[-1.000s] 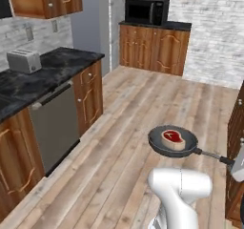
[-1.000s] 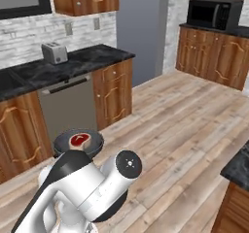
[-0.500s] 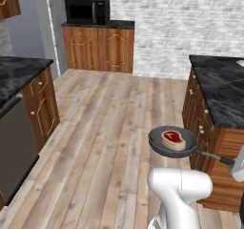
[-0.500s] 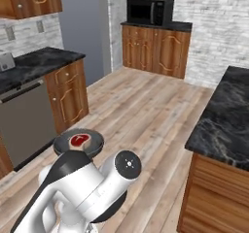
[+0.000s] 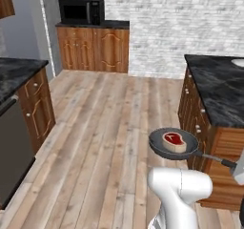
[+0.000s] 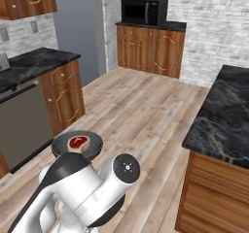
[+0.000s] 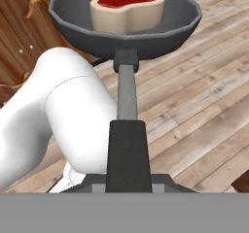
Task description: Pick up the pan with the steak in it and place it on the dining table. Then place the steak on the plate.
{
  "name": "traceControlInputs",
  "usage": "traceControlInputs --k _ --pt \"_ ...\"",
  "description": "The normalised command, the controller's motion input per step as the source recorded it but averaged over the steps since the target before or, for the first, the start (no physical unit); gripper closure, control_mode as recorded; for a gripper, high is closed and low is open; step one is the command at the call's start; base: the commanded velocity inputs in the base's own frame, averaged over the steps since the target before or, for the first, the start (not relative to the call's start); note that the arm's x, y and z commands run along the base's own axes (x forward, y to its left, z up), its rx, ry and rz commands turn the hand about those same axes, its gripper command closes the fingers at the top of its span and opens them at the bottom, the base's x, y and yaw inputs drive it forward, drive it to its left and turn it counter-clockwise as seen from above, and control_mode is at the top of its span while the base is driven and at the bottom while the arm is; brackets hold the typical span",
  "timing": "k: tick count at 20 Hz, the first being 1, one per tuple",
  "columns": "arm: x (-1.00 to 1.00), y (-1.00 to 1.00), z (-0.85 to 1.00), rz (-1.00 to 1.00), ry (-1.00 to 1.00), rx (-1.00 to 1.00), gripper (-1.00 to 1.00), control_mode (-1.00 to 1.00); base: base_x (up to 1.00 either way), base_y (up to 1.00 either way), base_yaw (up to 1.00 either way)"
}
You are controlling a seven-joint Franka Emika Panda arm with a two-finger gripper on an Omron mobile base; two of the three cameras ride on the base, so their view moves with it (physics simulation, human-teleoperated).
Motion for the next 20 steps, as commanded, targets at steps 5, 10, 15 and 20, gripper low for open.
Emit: traceControlInputs --k 5,10,15,20 --pt "0.00 0.00 0.00 0.00 0.00 0.00 1.00 1.00 0.18 0.75 -0.16" --pt "0.00 0.00 0.00 0.00 0.00 0.00 1.00 1.00 -0.01 0.46 -0.03" --pt "0.00 0.00 0.00 0.00 0.00 0.00 1.00 1.00 0.38 0.07 -0.03" --pt "0.00 0.00 0.00 0.00 0.00 0.00 1.00 1.00 0.84 0.11 -0.09"
